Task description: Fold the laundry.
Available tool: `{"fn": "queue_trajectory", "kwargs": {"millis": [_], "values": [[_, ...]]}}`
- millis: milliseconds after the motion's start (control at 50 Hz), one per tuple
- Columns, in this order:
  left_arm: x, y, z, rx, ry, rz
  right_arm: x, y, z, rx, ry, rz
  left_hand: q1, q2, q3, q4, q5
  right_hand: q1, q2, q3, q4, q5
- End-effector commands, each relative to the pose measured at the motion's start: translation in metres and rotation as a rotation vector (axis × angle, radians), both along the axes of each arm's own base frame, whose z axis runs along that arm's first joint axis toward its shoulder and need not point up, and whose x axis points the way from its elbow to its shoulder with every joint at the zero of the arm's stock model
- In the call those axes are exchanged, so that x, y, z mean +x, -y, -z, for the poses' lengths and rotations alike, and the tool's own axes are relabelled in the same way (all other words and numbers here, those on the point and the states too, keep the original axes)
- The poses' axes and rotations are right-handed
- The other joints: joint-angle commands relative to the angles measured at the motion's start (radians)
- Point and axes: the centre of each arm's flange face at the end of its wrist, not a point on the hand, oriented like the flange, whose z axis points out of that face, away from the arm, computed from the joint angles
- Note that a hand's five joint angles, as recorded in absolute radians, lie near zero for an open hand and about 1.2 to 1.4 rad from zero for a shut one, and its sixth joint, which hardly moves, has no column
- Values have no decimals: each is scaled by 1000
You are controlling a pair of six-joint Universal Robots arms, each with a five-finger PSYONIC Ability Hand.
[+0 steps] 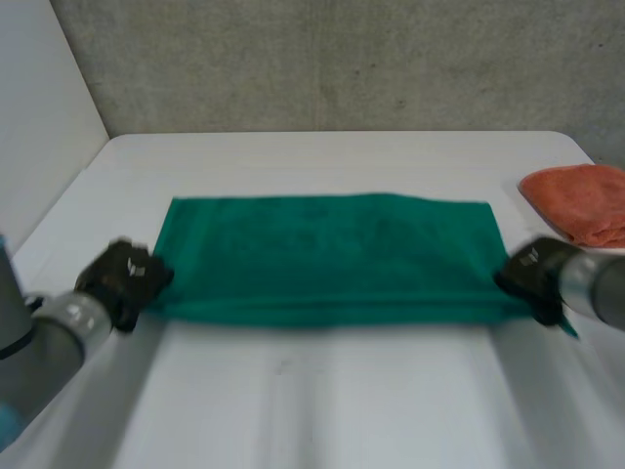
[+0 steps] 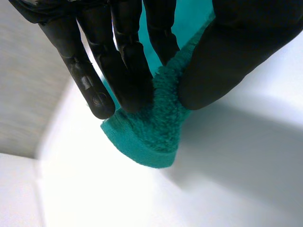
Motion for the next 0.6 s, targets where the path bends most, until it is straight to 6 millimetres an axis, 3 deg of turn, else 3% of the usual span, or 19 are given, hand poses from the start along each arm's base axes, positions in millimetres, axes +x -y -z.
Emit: {"fn": "queue_trajectory", "kwargs": {"millis": [20, 100, 200, 320, 420, 580, 600], "values": [[7, -50, -9, 240, 64, 53, -29, -33, -2, 22, -150, -58, 252, 197, 199, 195, 240, 401, 226, 213, 206, 226], [-2, -23, -15, 94, 35, 63, -26, -12, 3, -19, -59, 19, 252, 197, 199, 195, 240, 401, 226, 213, 206, 226], [-17, 27, 7, -51, 18, 66, -13, 12, 21, -65, 9, 25, 252, 197, 199, 195, 240, 401, 226, 213, 206, 226], [-45, 61, 8, -233, 0, 82, 4, 44, 29, -206, 17, 12, 252, 197, 199, 195, 240, 401, 226, 213, 206, 226], [-58, 97, 24, -315, -8, 62, 8, 71, 39, -291, 11, 34, 252, 197, 199, 195, 240, 401, 226, 213, 206, 226], [-72, 120, 46, -333, -11, 76, 16, 107, 53, -374, 10, 50, 252, 197, 199, 195, 240, 401, 226, 213, 206, 226], [-72, 121, 48, -334, -11, 77, 16, 111, 53, -381, 8, 58, 84, 28, 31, 26, 72, 401, 226, 213, 206, 226]]}}
